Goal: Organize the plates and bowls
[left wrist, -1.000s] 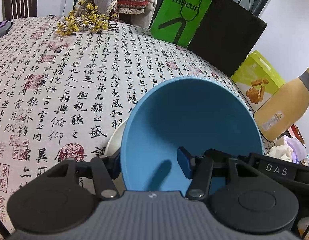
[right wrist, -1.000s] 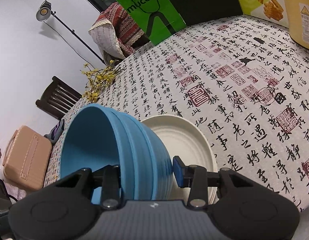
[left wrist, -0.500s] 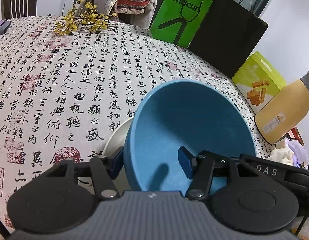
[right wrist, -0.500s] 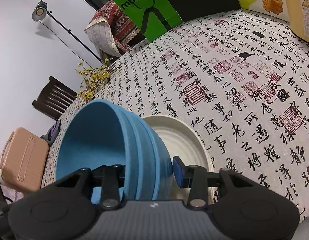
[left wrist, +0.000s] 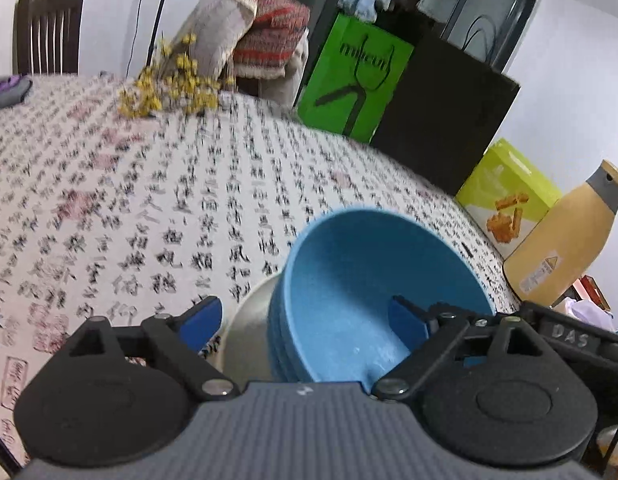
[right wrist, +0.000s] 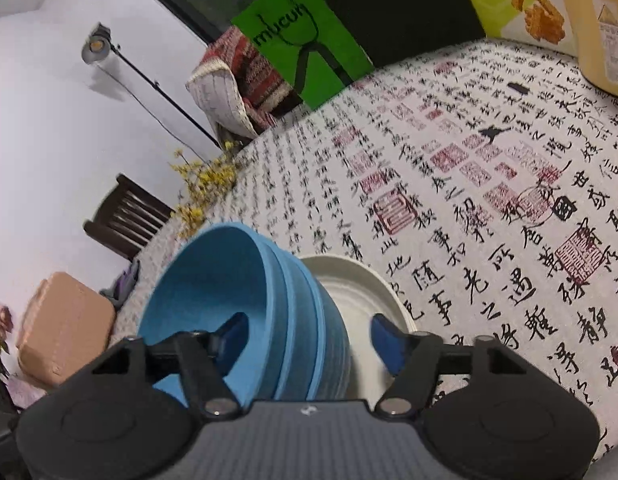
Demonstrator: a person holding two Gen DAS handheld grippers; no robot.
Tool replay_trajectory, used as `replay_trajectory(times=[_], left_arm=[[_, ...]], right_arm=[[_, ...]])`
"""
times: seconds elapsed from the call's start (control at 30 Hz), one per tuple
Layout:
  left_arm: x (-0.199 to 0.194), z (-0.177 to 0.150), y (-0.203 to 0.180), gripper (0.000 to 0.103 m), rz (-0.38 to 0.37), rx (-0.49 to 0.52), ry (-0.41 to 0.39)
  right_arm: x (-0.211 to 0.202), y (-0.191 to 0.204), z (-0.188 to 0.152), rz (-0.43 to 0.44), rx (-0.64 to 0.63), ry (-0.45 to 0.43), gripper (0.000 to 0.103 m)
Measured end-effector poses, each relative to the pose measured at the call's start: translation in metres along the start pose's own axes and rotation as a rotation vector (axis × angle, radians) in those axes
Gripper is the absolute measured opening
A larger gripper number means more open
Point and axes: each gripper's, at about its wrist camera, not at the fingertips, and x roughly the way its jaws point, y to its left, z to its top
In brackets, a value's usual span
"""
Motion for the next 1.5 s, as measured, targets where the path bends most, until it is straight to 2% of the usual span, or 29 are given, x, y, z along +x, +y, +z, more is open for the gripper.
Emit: replay_trajectory(times=[0.07,0.13,0.27,0.33,0.57,0.73,0.9,1.07,1.2,1.33,1.5], left_arm=[[-0.009,-0.001,0.001,0.103,0.001,0.008,-0.036],[-0.02,-0.003,0.002,0.103,-0.003,0.015,-0.077],[-0.042,-0.012,0.007,0.103,-0.019,0.035,-0.159],[-0.051,-0.017,0.009,0.103,-0.015,0.046,-0.189],[-0.084,-0.046,0.025,0.103,-0.007,0.075,-0.29],[-0.111,-0.072,0.036,0.103,-0.011,0.103,-0.34],[-0.137,-0.099,0.042,0.103,0.004,0.15,-0.409],[-0.16,-0.128,0.045,0.103,-0.007,0.186,-0.448],[-0.177,-0.153,0.044,0.103,0.015,0.25,-0.498],[-0.193,-0.173,0.045,0.103,0.02,0.291,-0.514],[-0.215,-0.196,0.051,0.103,0.008,0.295,-0.533]], right_arm=[[-0.007,0.0,0.0,0.014,-0.008,-0.025,0.078],[-0.015,0.002,-0.002,0.023,-0.027,-0.055,0.085],[-0.032,0.007,-0.007,0.04,-0.078,-0.121,0.087],[-0.042,0.01,-0.011,0.043,-0.115,-0.164,0.103],[-0.078,0.025,-0.046,0.055,-0.278,-0.31,0.103],[-0.1,0.039,-0.083,0.019,-0.397,-0.418,0.103],[-0.117,0.042,-0.123,-0.009,-0.443,-0.494,0.103],[-0.13,0.037,-0.157,-0.059,-0.472,-0.546,0.103],[-0.139,0.034,-0.187,-0.105,-0.519,-0.574,0.103],[-0.152,0.031,-0.215,-0.095,-0.534,-0.586,0.103],[-0.169,0.032,-0.244,-0.098,-0.558,-0.604,0.103]])
